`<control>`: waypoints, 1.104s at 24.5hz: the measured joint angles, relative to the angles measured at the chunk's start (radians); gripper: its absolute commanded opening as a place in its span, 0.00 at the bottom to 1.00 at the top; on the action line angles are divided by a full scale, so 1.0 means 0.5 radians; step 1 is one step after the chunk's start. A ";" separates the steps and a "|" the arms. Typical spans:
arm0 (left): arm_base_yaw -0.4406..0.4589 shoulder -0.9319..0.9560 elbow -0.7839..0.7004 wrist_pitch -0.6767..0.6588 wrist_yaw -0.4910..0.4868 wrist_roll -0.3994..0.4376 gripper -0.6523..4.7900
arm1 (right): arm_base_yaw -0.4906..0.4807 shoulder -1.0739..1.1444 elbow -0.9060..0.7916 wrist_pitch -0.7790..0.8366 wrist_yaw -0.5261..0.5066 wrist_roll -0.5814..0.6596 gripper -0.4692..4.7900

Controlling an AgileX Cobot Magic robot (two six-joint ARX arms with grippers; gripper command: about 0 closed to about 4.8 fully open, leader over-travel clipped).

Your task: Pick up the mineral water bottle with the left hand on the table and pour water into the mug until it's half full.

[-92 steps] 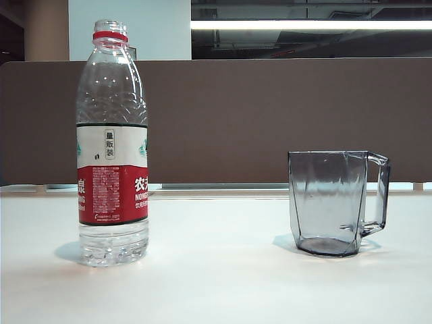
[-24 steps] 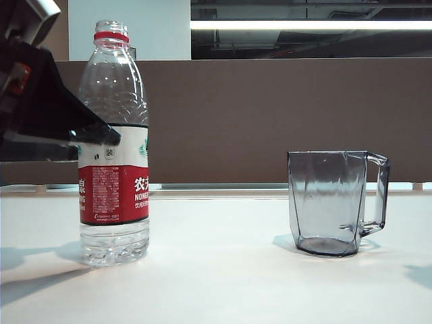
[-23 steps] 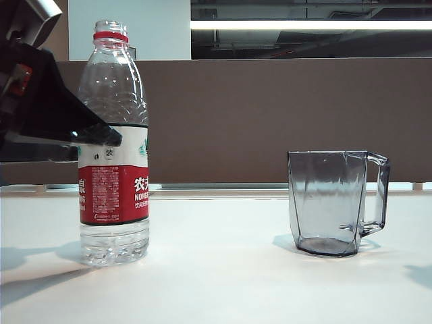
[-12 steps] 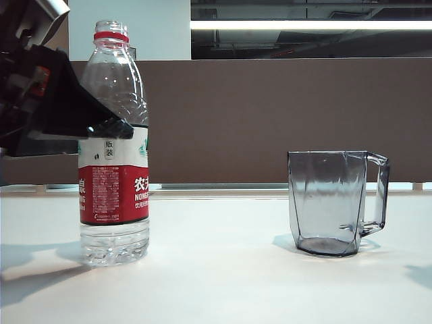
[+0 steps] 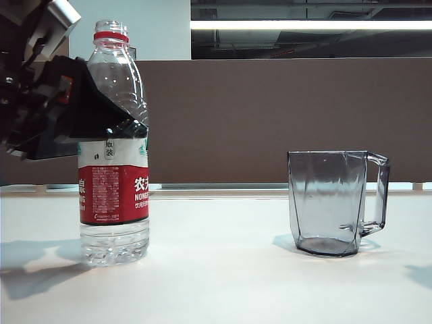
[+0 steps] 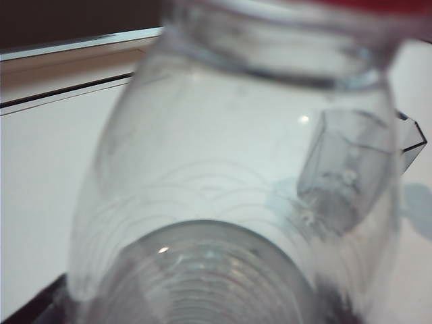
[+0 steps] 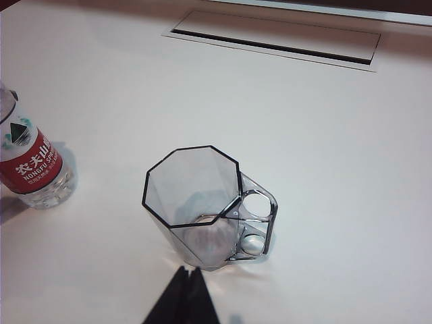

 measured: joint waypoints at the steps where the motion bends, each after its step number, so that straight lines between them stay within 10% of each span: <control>1: 0.001 0.006 0.000 0.009 0.013 -0.007 1.00 | 0.000 0.000 0.000 -0.001 0.000 0.000 0.09; 27: -0.019 0.203 0.063 0.259 0.034 -0.037 1.00 | -0.001 0.000 0.000 -0.014 0.001 0.000 0.09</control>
